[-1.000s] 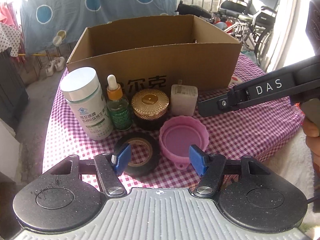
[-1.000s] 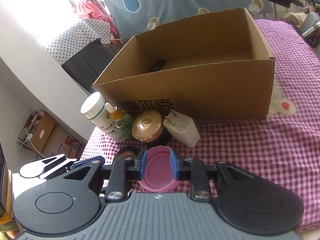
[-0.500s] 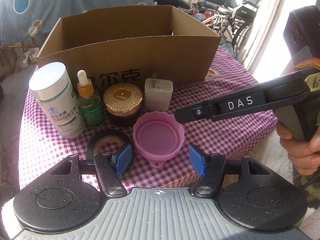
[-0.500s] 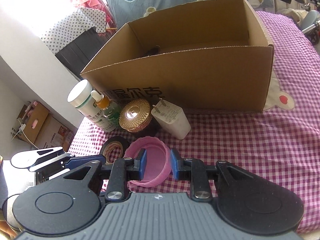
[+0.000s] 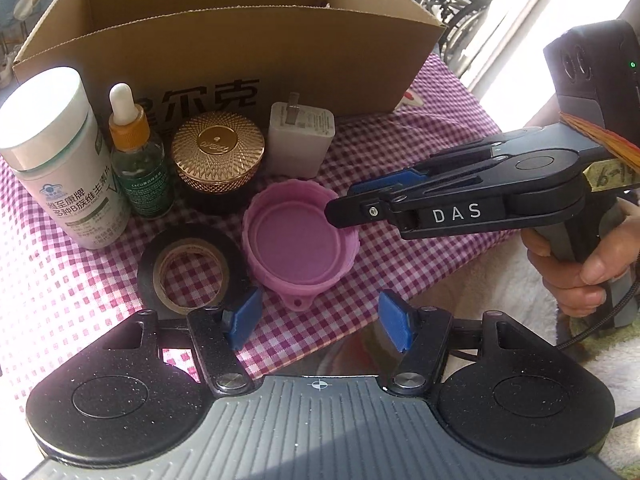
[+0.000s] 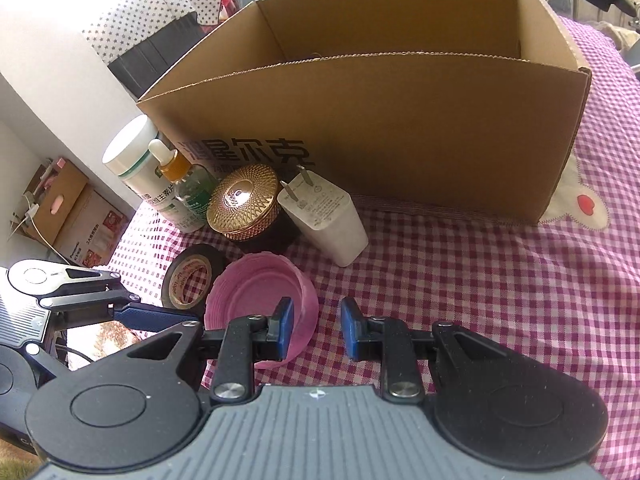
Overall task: Organize rigid objects
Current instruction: 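Move the right gripper to the pink silicone cup and pinch its rim, then lift the pink cup with the right gripper into the box and release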
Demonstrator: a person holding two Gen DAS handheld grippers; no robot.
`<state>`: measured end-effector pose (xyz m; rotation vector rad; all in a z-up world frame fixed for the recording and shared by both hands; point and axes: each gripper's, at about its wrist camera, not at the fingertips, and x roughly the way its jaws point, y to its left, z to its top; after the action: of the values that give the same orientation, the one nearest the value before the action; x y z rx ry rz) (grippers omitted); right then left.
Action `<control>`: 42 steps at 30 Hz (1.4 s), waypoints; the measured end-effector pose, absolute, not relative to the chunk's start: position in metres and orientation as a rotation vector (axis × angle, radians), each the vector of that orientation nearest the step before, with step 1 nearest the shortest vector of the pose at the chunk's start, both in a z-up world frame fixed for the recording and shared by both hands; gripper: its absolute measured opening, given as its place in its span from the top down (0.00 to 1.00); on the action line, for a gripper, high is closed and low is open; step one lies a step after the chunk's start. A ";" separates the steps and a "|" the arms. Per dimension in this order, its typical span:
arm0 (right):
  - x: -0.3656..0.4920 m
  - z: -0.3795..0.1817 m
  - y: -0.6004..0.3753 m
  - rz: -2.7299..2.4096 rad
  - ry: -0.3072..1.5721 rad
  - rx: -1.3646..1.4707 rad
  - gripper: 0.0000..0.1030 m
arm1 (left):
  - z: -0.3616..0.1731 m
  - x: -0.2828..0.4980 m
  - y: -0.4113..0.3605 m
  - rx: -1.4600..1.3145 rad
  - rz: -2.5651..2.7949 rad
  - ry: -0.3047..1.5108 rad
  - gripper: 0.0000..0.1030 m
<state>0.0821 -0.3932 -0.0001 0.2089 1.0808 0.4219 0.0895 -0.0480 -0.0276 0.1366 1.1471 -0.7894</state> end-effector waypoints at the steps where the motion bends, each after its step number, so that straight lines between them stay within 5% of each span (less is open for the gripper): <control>1: 0.082 -0.002 -0.393 0.426 1.082 0.203 0.73 | -0.029 0.092 -0.047 0.132 -0.795 1.164 0.37; 14: 0.079 -0.008 -0.392 0.423 1.022 0.162 0.84 | -0.033 0.098 -0.048 0.088 -0.798 1.203 0.37; 42: 0.058 -0.009 -0.421 0.253 0.990 0.236 0.83 | -0.050 0.065 -0.124 0.373 -0.737 0.892 0.32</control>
<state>0.0581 -0.4209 -0.0089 0.2359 0.9895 0.2535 0.0653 -0.1242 -0.0497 0.3732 0.8923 -0.7375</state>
